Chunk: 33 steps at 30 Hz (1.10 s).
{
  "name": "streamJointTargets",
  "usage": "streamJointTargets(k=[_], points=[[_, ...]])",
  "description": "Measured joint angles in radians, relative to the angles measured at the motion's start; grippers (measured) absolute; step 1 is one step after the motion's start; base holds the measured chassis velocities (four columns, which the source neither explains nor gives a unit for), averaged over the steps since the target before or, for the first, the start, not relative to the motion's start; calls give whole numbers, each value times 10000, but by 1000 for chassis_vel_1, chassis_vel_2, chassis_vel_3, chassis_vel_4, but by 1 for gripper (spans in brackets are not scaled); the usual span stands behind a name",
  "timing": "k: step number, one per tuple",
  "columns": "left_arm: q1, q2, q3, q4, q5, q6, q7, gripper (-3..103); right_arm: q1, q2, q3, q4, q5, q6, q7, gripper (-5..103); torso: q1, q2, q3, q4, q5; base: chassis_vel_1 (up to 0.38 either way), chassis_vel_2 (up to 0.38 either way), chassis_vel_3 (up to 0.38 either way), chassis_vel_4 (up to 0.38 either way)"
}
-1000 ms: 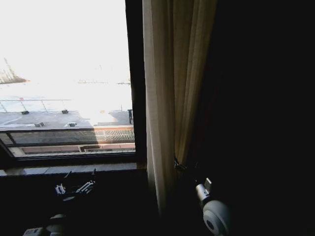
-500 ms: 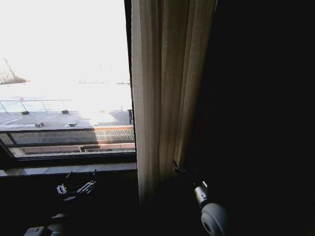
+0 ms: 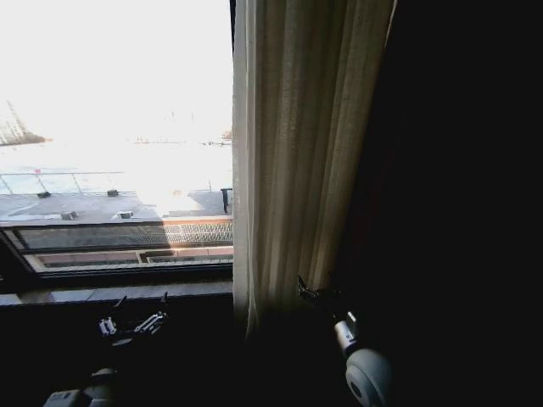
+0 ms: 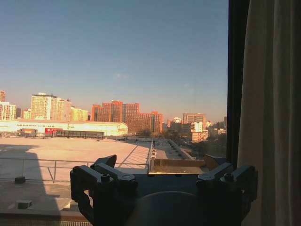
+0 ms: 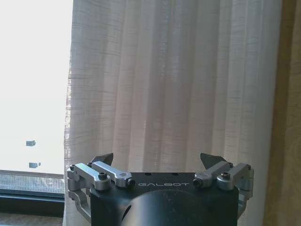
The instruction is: Open the curtains by pulling them apart, changing their state from closed to fully open.
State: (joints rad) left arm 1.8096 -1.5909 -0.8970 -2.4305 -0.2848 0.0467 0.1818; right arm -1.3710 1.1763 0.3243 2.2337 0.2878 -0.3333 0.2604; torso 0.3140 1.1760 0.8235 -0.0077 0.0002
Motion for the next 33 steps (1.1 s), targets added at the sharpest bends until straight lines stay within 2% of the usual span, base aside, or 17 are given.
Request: streamJointTargets(k=[15, 19, 25, 33], points=[[86, 4, -56, -27, -20, -134, 1, 100, 15, 69, -70, 4, -152, 163, -8, 100, 3, -1, 1, 3, -4, 294, 303, -313, -307], [96, 2, -57, -23, -23, -155, 2, 100, 47, 58, -55, -115, -304, 479, -17, 100, 0, 2, -1, 2, -5, 72, 91, -58, -97], [98, -6, -57, -52, -24, -136, 2, 100, 90, 46, 9, -142, -305, 511, -155, 100, -2, 0, 1, -3, 11, -10, -28, 13, 29], [99, -3, -64, -54, -19, -122, 2, 100, 161, 42, 13, -297, -305, 670, -197, 100, -2, 0, 0, 0, -5, -12, -2, 8, 2]])
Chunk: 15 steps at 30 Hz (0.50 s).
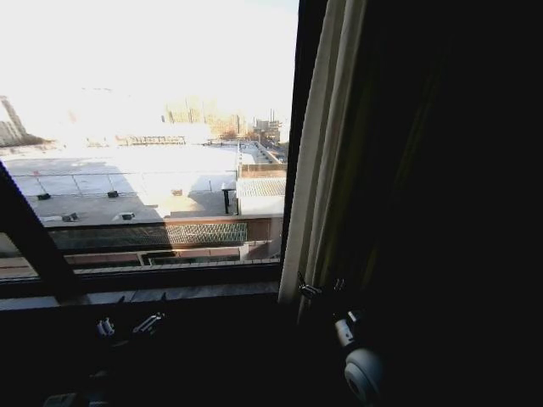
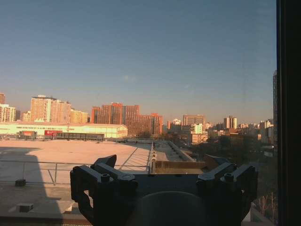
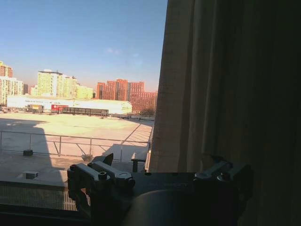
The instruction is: Open the curtains by pulling them apart, changing their state from closed to fully open.
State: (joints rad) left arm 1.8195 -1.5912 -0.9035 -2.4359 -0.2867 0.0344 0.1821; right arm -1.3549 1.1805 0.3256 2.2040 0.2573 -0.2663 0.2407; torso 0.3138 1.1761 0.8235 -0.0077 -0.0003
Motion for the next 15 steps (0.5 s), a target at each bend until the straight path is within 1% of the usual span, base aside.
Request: streamJointTargets(k=[5, 14, 15], points=[[-2, 2, -10, 0, 3, 3, 0, 100, 31, -2, -4, -44, 3, 6, 0, 100, 0, 1, 0, 0, 3, 0, 90, -8, -97], [32, 3, -12, -23, 2, 11, 9, 100, 123, 32, -63, -189, 7, 2, 51, 100, 4, 0, 1, 0, 5, -22, 143, 20, -130], [57, 3, -12, -26, 3, 9, 9, 100, 221, 64, -69, -330, 9, 1, 153, 100, 5, -1, 1, 0, 4, -11, 127, 10, -133]])
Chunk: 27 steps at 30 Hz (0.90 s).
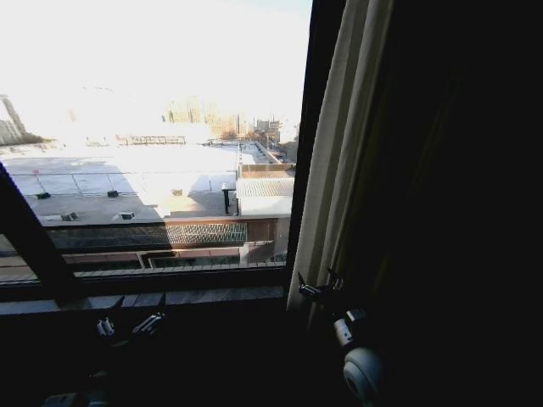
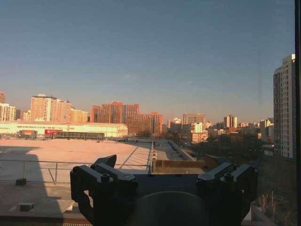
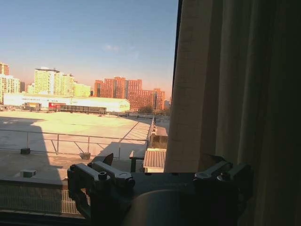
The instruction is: Open the curtains by pulling them apart, changing their state from closed to fully open.
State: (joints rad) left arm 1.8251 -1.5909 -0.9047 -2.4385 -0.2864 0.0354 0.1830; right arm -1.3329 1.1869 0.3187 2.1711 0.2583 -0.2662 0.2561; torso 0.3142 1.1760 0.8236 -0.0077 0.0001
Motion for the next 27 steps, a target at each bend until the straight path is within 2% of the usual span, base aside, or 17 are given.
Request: streamJointTargets(k=[15, 22, 27], points=[[265, -1, 11, -36, -52, -232, 14, 100, 1784, 288, 414, -2406, 11, 137, 411, 100, -3, 0, 0, 2, 4, 1, 24, -3, -29], [122, -2, 65, 32, 136, -82, 2, 100, 2449, 324, 1084, -3527, -368, 379, 455, 100, -3, 0, 0, -1, 1, 0, 0, 0, 0], [1, -2, 109, 38, 198, 52, -5, 100, 3075, 320, 1187, -4343, -396, 515, 458, 100, -3, 0, 0, 0, 3, 0, 0, 0, 0]])
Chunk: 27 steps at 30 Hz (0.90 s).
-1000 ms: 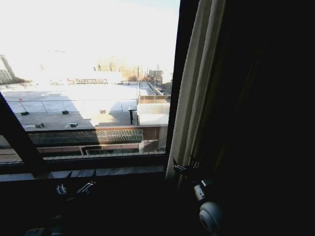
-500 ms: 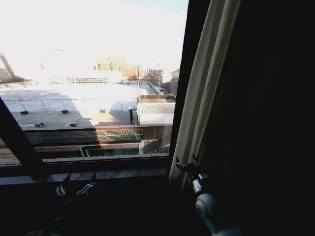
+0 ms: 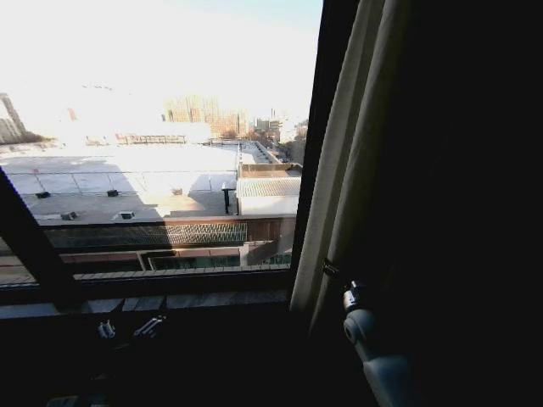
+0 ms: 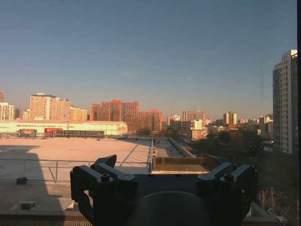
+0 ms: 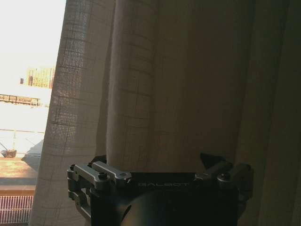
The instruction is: Open the curtains by pulling them apart, changing their state from closed to fully open.
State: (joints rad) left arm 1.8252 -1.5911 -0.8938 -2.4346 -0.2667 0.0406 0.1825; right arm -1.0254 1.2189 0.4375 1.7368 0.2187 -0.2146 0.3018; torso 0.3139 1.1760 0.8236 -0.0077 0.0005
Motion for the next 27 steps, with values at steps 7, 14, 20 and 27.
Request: streamJointTargets(k=[7, 14, 20, 27], points=[[-137, 0, 90, 28, 179, 79, -7, 100, 1028, -7, -232, -893, 256, 532, -177, 100, 0, 0, 0, 3, -3, 0, 0, 0, 0], [-257, 1, 259, 111, 196, -46, -6, 100, 1420, -38, -457, -1296, 293, 610, -444, 100, 0, 0, 0, 0, -3, 0, 0, 0, 0], [-309, 2, 231, 45, 121, -113, 7, 100, 1588, -56, -585, -1388, 631, 834, -632, 94, 0, 0, 0, 0, -2, 0, 0, 0, 0], [-287, 2, 193, 0, 114, -110, 5, 100, 1699, -83, -641, -1402, 650, 823, -623, 67, 1, 1, -1, 0, -3, 0, 0, 0, 0]])
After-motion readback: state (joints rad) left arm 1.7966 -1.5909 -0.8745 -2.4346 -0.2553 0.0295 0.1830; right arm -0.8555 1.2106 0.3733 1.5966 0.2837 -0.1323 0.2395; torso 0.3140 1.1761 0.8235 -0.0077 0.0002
